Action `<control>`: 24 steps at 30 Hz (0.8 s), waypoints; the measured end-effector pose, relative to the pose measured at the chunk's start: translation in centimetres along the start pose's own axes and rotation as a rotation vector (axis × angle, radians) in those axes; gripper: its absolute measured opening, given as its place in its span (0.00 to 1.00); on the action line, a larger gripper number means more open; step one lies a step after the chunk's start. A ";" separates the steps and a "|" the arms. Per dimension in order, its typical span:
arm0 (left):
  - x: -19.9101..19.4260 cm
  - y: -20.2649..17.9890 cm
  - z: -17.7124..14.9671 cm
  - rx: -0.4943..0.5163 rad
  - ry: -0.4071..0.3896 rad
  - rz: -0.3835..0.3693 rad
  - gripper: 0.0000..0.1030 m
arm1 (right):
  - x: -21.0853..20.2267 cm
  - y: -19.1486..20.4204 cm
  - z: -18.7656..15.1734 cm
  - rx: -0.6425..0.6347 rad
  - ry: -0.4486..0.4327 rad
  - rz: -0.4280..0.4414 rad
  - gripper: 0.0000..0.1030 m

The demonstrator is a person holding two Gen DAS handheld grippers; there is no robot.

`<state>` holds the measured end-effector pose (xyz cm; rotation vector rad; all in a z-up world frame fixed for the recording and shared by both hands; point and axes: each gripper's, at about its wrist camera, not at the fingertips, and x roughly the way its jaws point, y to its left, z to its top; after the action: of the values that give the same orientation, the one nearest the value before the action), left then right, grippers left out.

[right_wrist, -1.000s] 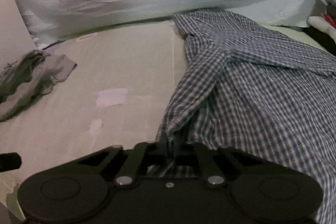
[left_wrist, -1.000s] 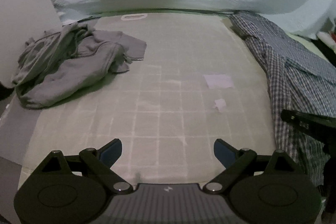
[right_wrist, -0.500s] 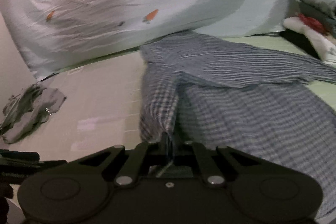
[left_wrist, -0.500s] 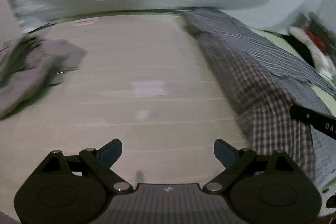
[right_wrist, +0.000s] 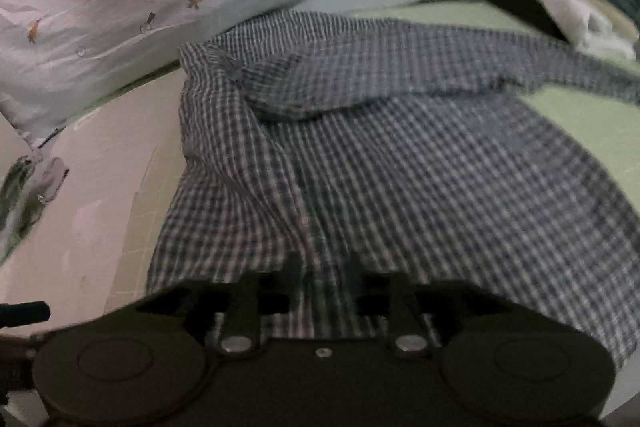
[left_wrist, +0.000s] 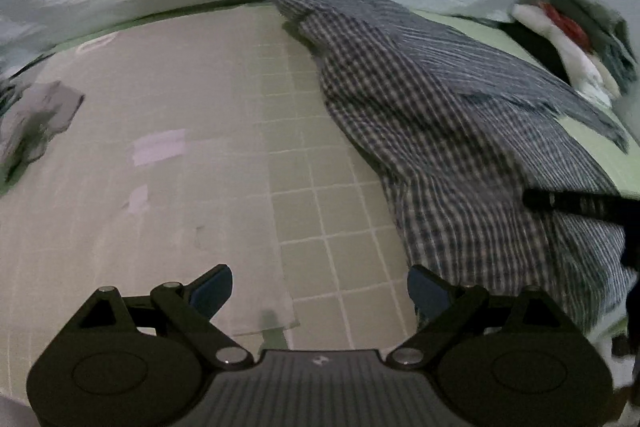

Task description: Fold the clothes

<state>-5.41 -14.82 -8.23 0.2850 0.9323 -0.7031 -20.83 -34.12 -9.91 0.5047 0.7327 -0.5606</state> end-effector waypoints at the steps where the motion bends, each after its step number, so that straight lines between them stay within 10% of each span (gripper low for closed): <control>1: 0.0 -0.2 0.1 -0.018 -0.002 0.005 0.92 | 0.2 -0.4 0.0 0.011 0.013 0.020 0.44; 4: 0.0 -0.9 0.2 -0.041 -0.002 0.011 0.92 | 1.1 -1.2 -0.1 0.031 0.063 0.074 0.37; 6: 0.2 -1.4 0.3 -0.035 0.001 0.017 0.92 | 1.9 -1.4 -0.3 0.027 0.102 0.109 0.11; 9: 0.4 -1.9 0.7 -0.039 -0.003 0.026 0.92 | 1.9 -1.7 0.0 -0.008 0.108 0.112 0.11; 14: 0.9 -2.5 1.7 -0.062 -0.010 0.043 0.92 | 0.8 -3.3 1.4 -0.008 0.042 0.085 0.38; 24: 3.5 -4.2 4.8 -0.093 -0.001 0.083 0.91 | 2.1 -9.2 5.2 0.115 -0.007 -0.035 0.60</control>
<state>-3.80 -21.91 -8.02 0.2399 0.9445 -0.5814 -22.87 -44.67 -10.20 0.5970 0.7069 -0.6396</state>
